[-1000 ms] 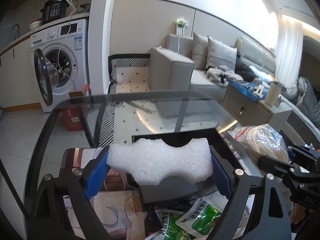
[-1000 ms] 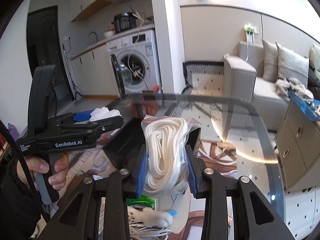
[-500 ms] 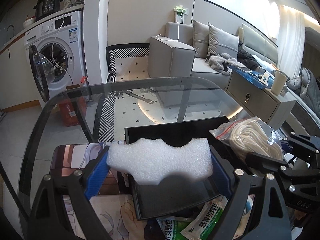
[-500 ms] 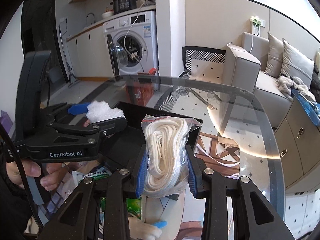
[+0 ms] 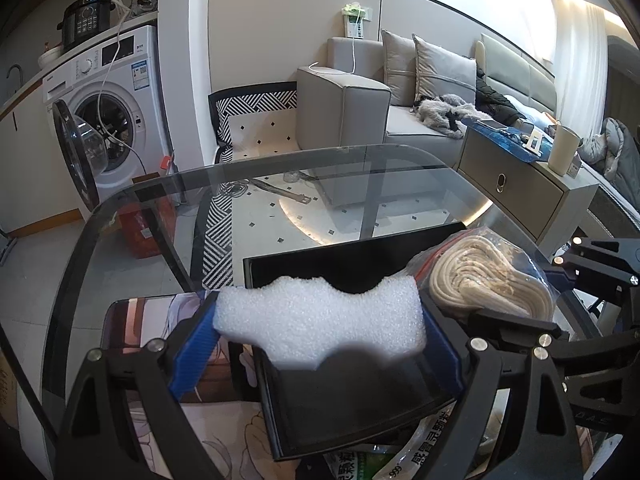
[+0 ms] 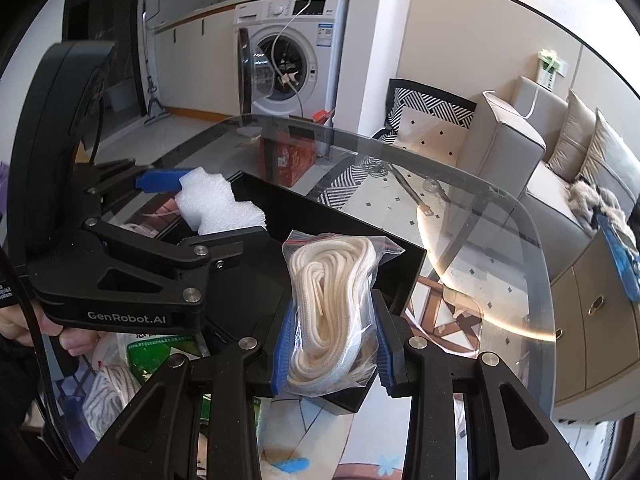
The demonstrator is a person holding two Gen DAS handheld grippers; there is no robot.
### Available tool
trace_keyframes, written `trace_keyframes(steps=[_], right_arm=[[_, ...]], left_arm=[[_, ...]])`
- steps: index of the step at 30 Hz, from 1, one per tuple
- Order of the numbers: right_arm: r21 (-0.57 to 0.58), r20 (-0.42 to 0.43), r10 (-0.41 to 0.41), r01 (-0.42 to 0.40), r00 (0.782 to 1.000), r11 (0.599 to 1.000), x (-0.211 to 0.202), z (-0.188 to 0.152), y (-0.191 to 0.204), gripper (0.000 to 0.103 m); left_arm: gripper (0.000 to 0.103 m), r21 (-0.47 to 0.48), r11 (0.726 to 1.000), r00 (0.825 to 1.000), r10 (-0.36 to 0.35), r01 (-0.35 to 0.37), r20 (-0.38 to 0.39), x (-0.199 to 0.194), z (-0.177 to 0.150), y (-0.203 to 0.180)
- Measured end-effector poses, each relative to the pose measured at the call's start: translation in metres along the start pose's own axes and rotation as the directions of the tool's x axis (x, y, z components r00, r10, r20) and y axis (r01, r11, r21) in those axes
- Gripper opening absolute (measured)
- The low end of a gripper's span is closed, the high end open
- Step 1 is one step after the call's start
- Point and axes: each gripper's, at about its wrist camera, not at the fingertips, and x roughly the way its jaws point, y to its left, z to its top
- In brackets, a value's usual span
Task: Organize soft objects
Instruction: 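Lift the rope bag with the right tool while the left tool carries the foam over the black box, then release the foam into the black box with the left tool while the right tool drops the rope bag in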
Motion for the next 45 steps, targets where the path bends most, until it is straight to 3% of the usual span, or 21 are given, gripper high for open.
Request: trace_keyframes(steps=[14, 22, 24, 32, 37, 40, 42, 44, 45], right_arm=[[-0.054, -0.050, 0.018, -0.021, 0.999, 0.998, 0.020, 0.003, -0.003, 0.035], [-0.055, -0.075, 0.042, -0.046, 0.996, 0.997, 0.024, 0.001, -0.009, 0.037], [-0.059, -0.081, 0.056, -0.061, 0.995, 0.996, 0.024, 0.001, -0.009, 0.038], [-0.070, -0.078, 0.070, -0.075, 0.994, 0.995, 0.021, -0.002, -0.004, 0.040], [-0.074, -0.032, 0.074, -0.076, 0.997, 0.994, 0.011, -0.006, -0.001, 0.051], [-0.046, 0.028, 0.067, -0.066, 0.997, 0.997, -0.007, -0.008, -0.001, 0.074], [-0.014, 0.074, 0.060, -0.059, 0.995, 0.998, -0.022, -0.012, -0.004, 0.089], [0.020, 0.114, 0.053, -0.055, 0.992, 0.998, -0.040, -0.019, -0.006, 0.102], [0.038, 0.131, 0.048, -0.054, 0.990, 0.998, -0.047, -0.023, -0.007, 0.103]], left_arm=[[0.090, 0.019, 1.000, 1.000, -0.011, 0.011, -0.003, 0.009, 0.002, 0.001], [0.090, 0.038, 0.999, 0.996, -0.021, 0.024, -0.088, 0.026, -0.005, -0.003], [0.090, 0.071, 0.997, 0.997, 0.003, 0.002, -0.075, 0.024, -0.008, -0.009], [0.091, 0.068, 0.997, 0.996, -0.017, 0.023, -0.086, 0.018, -0.011, -0.009], [0.091, 0.072, 0.997, 0.997, -0.023, 0.028, -0.070, 0.010, -0.010, -0.010], [0.092, 0.075, 0.997, 0.999, -0.034, 0.036, -0.021, -0.004, -0.009, -0.010], [0.102, 0.065, 0.997, 0.999, -0.041, 0.040, 0.018, -0.018, -0.008, -0.009], [0.103, 0.050, 0.998, 0.998, -0.040, 0.037, 0.051, -0.031, -0.009, -0.004], [0.103, 0.039, 0.999, 0.997, -0.034, 0.032, 0.066, -0.039, -0.009, -0.002]])
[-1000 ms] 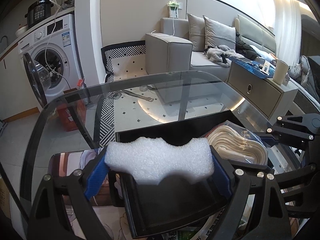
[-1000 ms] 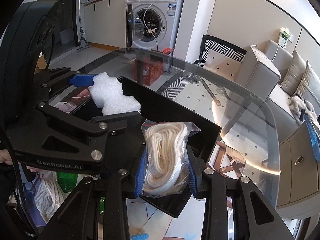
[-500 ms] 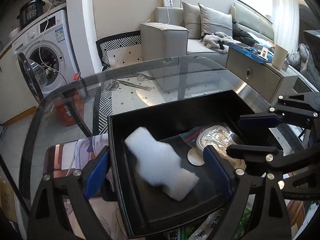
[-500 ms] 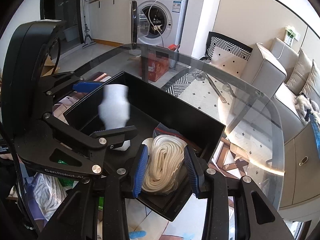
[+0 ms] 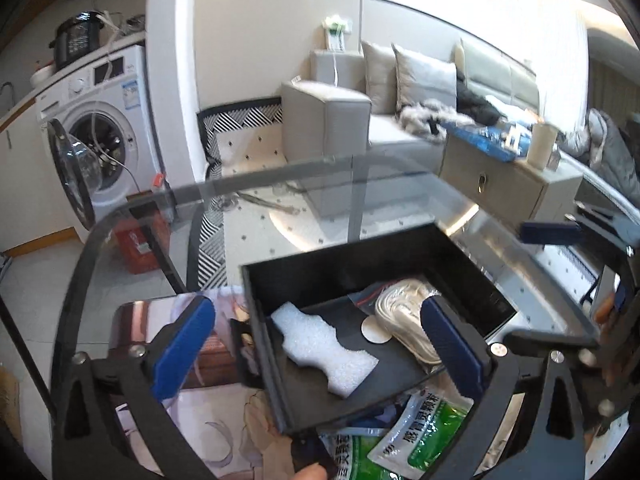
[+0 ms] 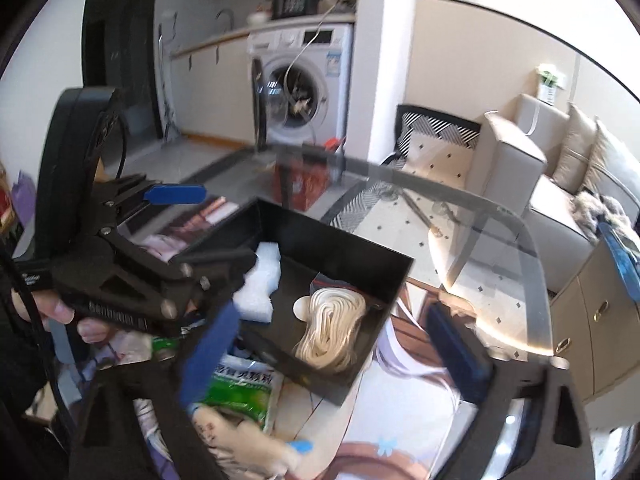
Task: Organize soft objects
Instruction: 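Release the foam into the black box with the left tool while the right tool drops the rope bag in, then withdraw both tools and move the right tool toward the coiled white cable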
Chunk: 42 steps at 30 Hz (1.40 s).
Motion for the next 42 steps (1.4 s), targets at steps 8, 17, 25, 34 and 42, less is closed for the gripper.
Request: trace_keyframes(steps=[8, 17, 25, 34, 42], right_arm=[[0.104, 0.069, -0.038, 0.031, 0.997, 0.994, -0.051, -0.031, 0.004, 0.103], [0.174, 0.065, -0.032, 0.020, 0.997, 0.984, -0.081, -0.074, 0.020, 0.103], [0.200, 0.033, -0.019, 0.013, 0.999, 0.980, -0.084, -0.103, 0.033, 0.103], [0.214, 0.015, 0.002, -0.005, 1.000, 0.977, -0.076, -0.111, 0.038, 0.103], [0.215, -0.022, 0.027, -0.022, 0.999, 0.976, -0.059, -0.116, 0.042, 0.103]], left_arm=[[0.103, -0.047, 0.997, 0.996, 0.057, -0.054, 0.075, -0.054, -0.008, 0.013], [0.103, -0.077, 0.994, 0.989, 0.089, -0.080, 0.119, -0.104, -0.032, 0.014], [0.103, -0.057, 0.994, 0.990, 0.098, -0.092, 0.103, -0.121, -0.058, 0.000], [0.103, -0.036, 0.996, 0.993, 0.087, -0.085, 0.074, -0.119, -0.079, -0.012], [0.103, -0.014, 0.998, 0.997, 0.068, -0.067, 0.031, -0.108, -0.099, -0.022]])
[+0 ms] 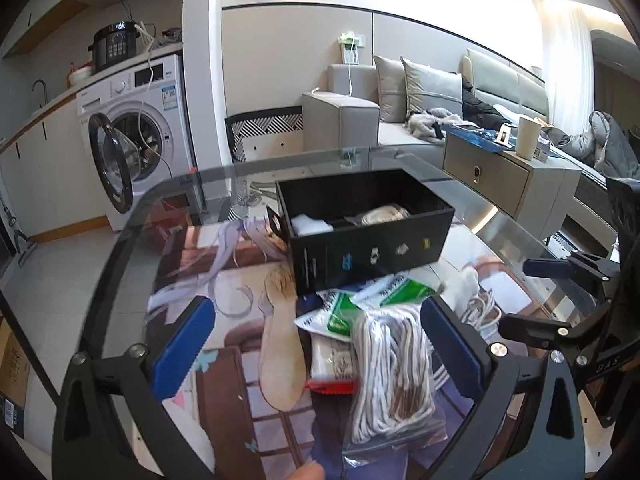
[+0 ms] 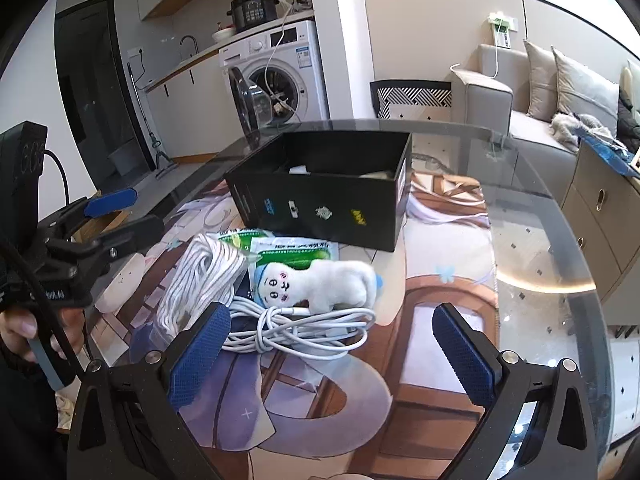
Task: Organize soft objects
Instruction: 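Withdraw both tools and move the right tool toward the coiled white cable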
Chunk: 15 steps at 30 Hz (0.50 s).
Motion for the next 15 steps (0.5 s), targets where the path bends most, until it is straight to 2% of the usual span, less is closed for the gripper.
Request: trace_keyframes(steps=[15], right_arm=[[0.059, -0.104, 0.029, -0.023, 0.994, 0.998, 0.042, -0.010, -0.008, 0.103]], left_arm=[[0.103, 0.017, 0.999, 0.998, -0.032, 0.033, -0.058, 0.020, -0.015, -0.007]])
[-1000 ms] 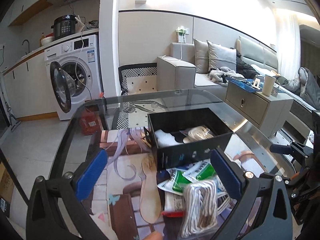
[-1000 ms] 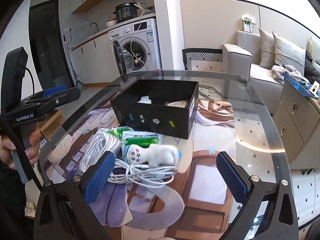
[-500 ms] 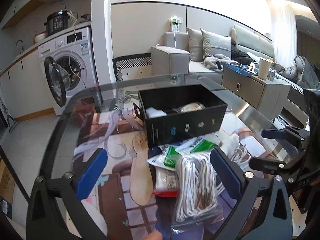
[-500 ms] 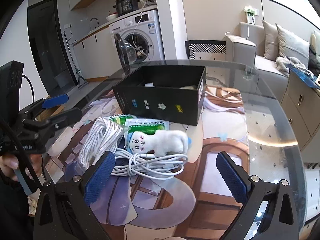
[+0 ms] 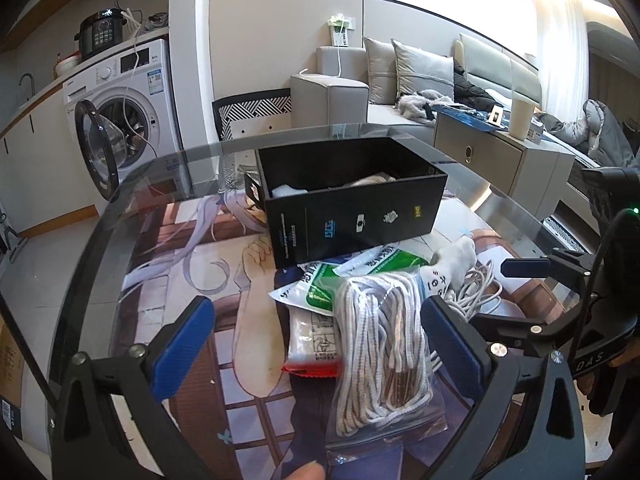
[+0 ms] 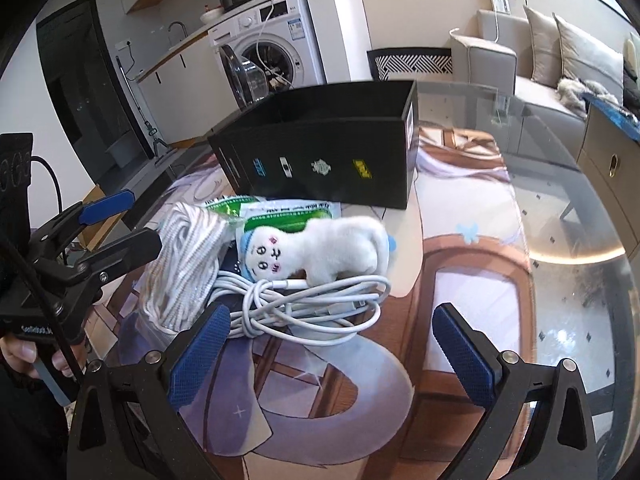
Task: Organize soft objects
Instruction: 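Withdraw both tools and move the right tool toward the coiled white cable, then grasp the coiled white cable with the right tool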
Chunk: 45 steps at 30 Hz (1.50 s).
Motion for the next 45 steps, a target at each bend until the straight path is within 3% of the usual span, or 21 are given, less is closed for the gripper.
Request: trace_keyframes(steps=[23, 28, 33, 45], right_arm=[[-0.034, -0.032, -0.023, 0.021, 0.999, 0.999, 0.022, 0.004, 0.012, 0.102], [-0.034, -0.018, 0.007, -0.008, 1.000, 0.999, 0.015, 0.000, 0.010, 0.090], [-0.026, -0.002, 0.079, -0.079, 0.997, 0.997, 0.009, -0.005, 0.011, 0.064], [-0.013, 0.041, 0.092, -0.091, 0.995, 0.996, -0.011, -0.017, 0.002, 0.059]], left_arm=[[0.103, -0.009, 1.000, 0.999, -0.020, 0.020, -0.029, 0.012, -0.004, 0.003], [0.103, -0.015, 1.000, 0.999, -0.018, 0.018, -0.032, 0.014, -0.004, 0.004], [0.103, -0.015, 1.000, 0.999, -0.021, 0.021, -0.034, 0.014, -0.005, 0.004], [0.103, -0.012, 1.000, 0.999, -0.027, 0.027, -0.040, 0.012, -0.007, 0.002]])
